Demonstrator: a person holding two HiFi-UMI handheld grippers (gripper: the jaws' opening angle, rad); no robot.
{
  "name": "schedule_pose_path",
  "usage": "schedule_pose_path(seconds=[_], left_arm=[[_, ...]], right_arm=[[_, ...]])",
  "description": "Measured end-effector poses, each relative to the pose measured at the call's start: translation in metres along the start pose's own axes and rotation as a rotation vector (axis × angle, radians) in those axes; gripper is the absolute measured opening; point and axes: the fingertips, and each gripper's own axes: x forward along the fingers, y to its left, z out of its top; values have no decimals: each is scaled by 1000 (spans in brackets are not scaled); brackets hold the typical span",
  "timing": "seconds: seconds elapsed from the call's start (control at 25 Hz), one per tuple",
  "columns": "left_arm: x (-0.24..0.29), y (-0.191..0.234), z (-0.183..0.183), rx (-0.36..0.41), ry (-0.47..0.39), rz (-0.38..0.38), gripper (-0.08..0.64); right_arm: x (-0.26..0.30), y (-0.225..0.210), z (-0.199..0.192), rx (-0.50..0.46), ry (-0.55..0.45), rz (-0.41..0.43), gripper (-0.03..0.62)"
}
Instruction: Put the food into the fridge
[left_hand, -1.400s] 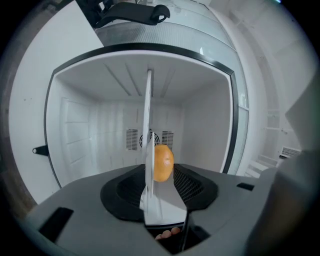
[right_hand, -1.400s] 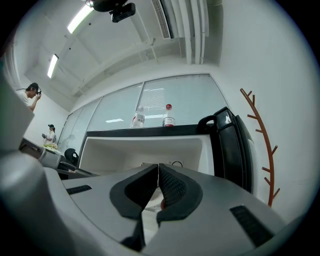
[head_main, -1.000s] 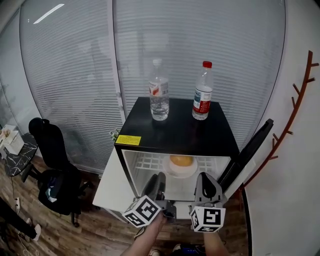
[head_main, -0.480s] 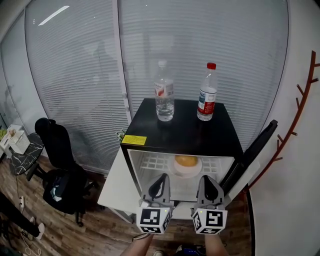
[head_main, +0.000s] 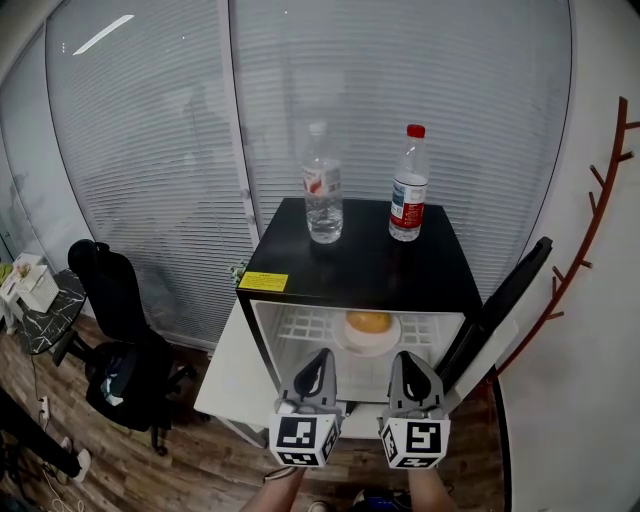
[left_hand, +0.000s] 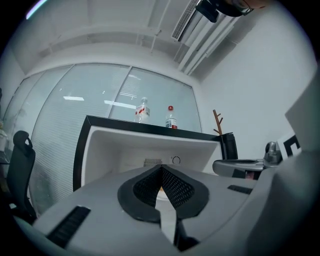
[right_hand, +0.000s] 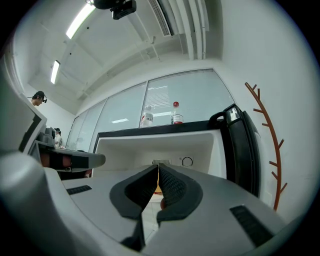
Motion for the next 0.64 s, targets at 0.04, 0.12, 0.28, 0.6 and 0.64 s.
schedule_pose_path(seconds=[0.04,0.12,0.28,0.6,0.64], left_arm=[[0,1,-1,6,4,5,26],[2,2,-1,7,7,8,26],[2,3,-1,1,6,6,26],[5,4,0,18,2,10,26],[6,4,1,18,0,9,26]], right_arm=[[0,0,0,-2,2,-1,28],[1,-1,0,-3,9,-4,28],[2,0,0,-10,15,-1,28],[5,0,2,-19,11,6,28],[5,0,2,-20,9,7,28]])
